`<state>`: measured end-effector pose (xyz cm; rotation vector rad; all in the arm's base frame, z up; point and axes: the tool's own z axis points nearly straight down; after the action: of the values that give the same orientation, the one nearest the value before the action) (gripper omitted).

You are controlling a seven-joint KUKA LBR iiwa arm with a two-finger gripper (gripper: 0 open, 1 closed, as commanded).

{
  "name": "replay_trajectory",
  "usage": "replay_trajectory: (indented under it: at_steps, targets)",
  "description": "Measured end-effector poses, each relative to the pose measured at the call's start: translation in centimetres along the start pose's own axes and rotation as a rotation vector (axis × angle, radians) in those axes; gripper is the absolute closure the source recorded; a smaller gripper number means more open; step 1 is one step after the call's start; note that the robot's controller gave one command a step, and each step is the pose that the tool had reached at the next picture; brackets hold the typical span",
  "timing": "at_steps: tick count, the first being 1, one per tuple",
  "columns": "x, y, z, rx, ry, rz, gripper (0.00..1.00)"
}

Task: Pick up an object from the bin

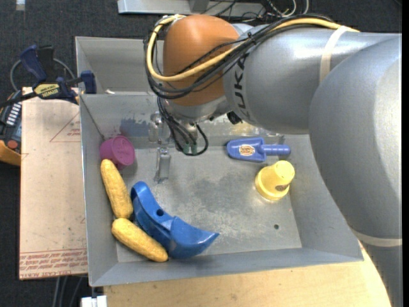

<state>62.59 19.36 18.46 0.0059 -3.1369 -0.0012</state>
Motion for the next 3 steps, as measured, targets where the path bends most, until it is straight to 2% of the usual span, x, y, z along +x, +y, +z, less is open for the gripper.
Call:
replay_trajectory:
  at_steps: [1,2,3]
  targets:
    - [-0.1,-0.1,-0.5,-0.001,-0.006,0.004,0.0]
    - [4.7,1.9,9.7,-0.002,-0.004,0.037,0.0]
    - [7.1,3.4,8.0,-0.001,-0.004,0.362,0.0]
